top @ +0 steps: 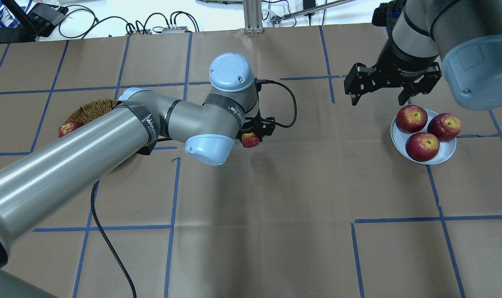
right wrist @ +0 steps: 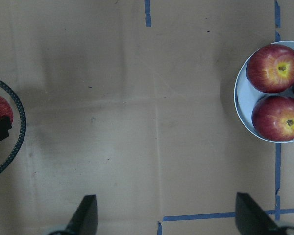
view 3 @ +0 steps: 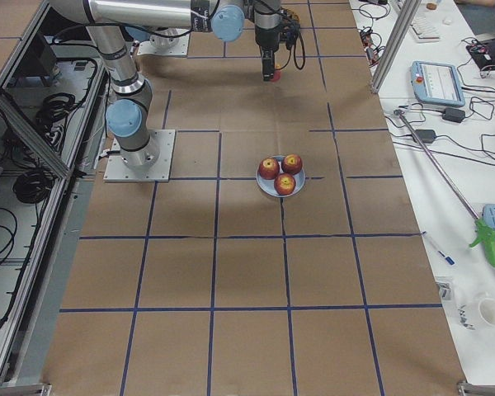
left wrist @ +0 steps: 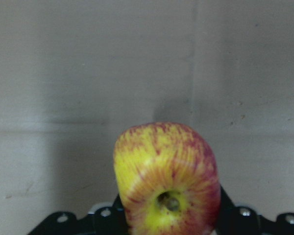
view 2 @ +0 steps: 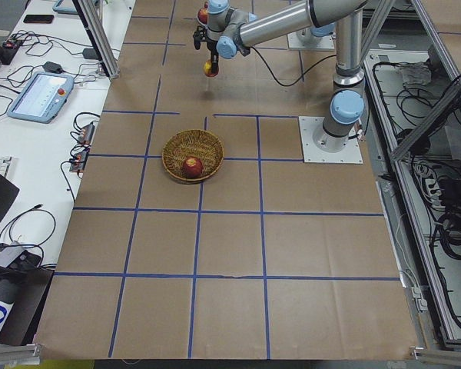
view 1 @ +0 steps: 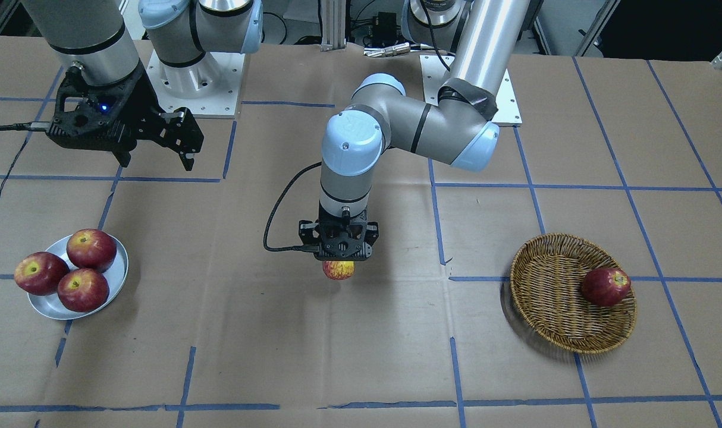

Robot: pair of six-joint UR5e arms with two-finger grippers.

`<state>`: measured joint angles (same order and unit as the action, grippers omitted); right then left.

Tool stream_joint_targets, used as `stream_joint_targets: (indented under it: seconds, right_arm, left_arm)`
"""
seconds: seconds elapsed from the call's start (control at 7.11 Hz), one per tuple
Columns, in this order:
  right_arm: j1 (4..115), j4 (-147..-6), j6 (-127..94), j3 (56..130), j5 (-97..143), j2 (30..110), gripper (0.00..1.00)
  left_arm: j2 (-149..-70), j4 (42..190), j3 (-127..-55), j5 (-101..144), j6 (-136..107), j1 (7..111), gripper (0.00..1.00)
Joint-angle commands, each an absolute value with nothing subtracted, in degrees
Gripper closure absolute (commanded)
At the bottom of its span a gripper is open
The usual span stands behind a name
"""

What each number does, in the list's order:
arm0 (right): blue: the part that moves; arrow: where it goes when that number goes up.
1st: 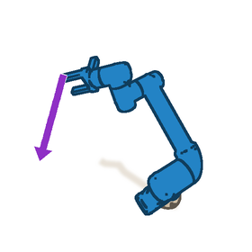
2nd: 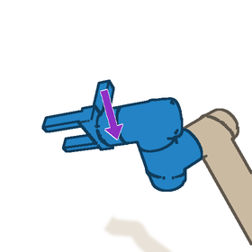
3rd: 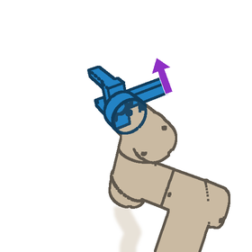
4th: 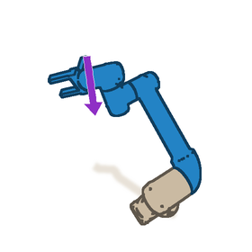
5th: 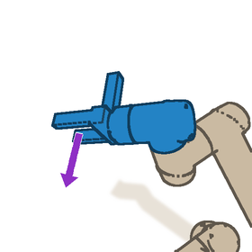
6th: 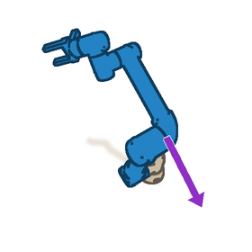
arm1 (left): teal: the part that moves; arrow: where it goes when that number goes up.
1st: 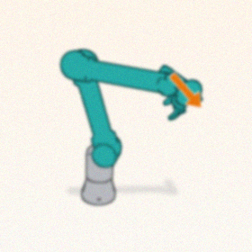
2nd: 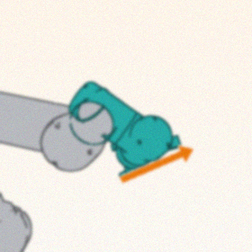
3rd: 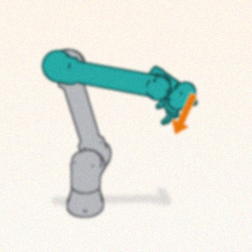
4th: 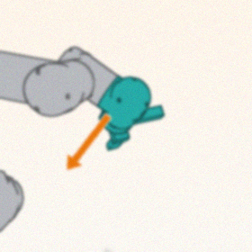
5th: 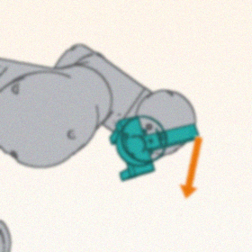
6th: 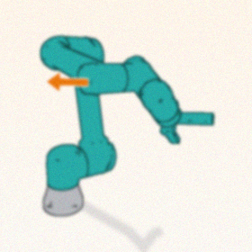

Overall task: Transfer apple from basket to plate
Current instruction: 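Lift the apple with the left gripper and carry it toward the table center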

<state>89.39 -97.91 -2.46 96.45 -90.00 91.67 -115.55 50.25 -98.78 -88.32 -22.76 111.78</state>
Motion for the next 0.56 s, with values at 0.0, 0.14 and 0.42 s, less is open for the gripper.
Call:
stream_joint_targets:
  seconds: [0.0, 0.14, 0.42]
  right_arm:
    - [89.38, -97.91, -2.46, 96.42, -90.0, 91.67, 0.0]
    - [89.38, -97.82, -2.46, 96.42, -90.0, 91.67, 0.0]
    - [89.38, -97.91, -2.46, 96.42, -90.0, 91.67, 0.0]
  left_arm:
    - [-117.85, 49.49, -97.74, -88.07, -23.03, 112.24, 0.5]
    - [-119.34, 47.92, -97.65, -88.15, -22.85, 112.24, 0.5]
    - [-120.5, 47.72, -97.47, -87.98, -22.94, 112.32, 0.47]
